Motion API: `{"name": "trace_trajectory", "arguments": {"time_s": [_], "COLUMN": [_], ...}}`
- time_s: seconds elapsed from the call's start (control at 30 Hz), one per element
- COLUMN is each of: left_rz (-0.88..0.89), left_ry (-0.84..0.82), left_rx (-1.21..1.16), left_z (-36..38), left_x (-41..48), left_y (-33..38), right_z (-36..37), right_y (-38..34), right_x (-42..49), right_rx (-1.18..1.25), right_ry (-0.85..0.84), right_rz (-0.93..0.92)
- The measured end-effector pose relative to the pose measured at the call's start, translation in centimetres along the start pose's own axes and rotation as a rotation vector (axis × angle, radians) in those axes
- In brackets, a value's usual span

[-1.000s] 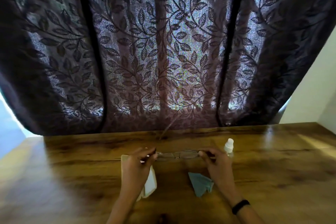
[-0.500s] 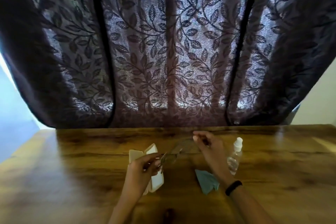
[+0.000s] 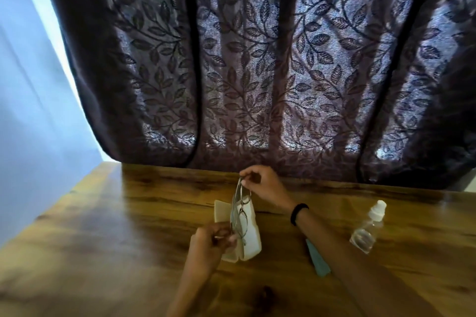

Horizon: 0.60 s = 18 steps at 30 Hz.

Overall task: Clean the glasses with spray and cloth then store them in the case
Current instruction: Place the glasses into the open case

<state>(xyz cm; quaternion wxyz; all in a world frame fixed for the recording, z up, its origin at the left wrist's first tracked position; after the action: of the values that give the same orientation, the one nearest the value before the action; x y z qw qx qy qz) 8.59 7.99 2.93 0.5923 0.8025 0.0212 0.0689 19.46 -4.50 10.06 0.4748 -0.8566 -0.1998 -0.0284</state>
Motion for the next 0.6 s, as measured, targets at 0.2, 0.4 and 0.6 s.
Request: {"name": "trace_trajectory", "arguments": {"time_s": [0.2,0.4,0.6], "left_rz": [-0.145,-0.323,-0.362], "left_ry": [-0.092,-0.174,-0.204], "left_rx": [-0.006,-0.135,-0.027], "left_z": [1.8,3.0,3.5], "left_x": [0.2,0.2,0.3], "left_y": [-1.3,-2.5,-2.3], "right_z": [2.5,3.8,4.6], "right_y": [0.6,1.0,2.3], "right_x": [1.3,1.9,1.6], "right_rx": [-0.153,-0.281,-0.312], "right_ry": [-0.183,-0.26,-0.279], "right_rz": [0.045,0.056,0.103]}}
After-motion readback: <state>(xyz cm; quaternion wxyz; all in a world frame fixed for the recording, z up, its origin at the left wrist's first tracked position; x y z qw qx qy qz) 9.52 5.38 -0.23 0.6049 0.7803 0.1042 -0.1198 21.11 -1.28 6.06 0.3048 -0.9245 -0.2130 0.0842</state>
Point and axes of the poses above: each hand's wrist, its own x-axis towards the middle knuckle, its own z-axis out of the palm, y = z × x, the point moved 9 cm from there along x, towards the middle knuckle, and after that the axes turned 2 degrees about -x, right-handed, at the moved point
